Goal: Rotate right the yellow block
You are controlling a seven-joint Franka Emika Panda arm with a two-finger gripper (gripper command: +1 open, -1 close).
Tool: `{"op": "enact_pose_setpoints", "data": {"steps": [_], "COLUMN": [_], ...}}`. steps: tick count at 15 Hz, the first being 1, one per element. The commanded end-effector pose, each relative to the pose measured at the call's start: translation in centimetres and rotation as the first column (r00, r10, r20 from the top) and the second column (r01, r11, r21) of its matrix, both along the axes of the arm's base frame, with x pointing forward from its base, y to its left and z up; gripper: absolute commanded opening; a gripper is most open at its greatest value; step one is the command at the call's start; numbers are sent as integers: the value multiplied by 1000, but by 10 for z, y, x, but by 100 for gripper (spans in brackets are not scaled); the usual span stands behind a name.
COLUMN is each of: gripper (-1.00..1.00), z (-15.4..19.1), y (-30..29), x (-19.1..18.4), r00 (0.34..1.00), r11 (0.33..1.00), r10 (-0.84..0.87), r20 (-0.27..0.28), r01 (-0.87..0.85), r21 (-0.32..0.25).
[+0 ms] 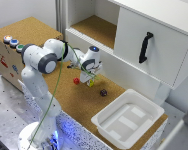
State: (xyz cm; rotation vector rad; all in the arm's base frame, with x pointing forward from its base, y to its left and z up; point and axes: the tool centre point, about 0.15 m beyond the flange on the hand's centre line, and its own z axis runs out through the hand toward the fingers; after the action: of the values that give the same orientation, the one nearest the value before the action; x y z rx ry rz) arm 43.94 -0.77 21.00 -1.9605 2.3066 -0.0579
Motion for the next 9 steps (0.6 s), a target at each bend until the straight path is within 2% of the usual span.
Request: {"op": "enact_pose_setpoints", "data": {"steps": [1, 7, 9], "gripper": [100, 100, 100], "z": [27, 84, 105], "y": [-3, -4, -5], "x": [8, -17, -27], "r00": [997, 976, 937], "r11": [998, 972, 922], "r10": [57, 218, 338], "r20": [48, 3, -85], "r01": [-57, -217, -348], "r21": [-12, -90, -171]}}
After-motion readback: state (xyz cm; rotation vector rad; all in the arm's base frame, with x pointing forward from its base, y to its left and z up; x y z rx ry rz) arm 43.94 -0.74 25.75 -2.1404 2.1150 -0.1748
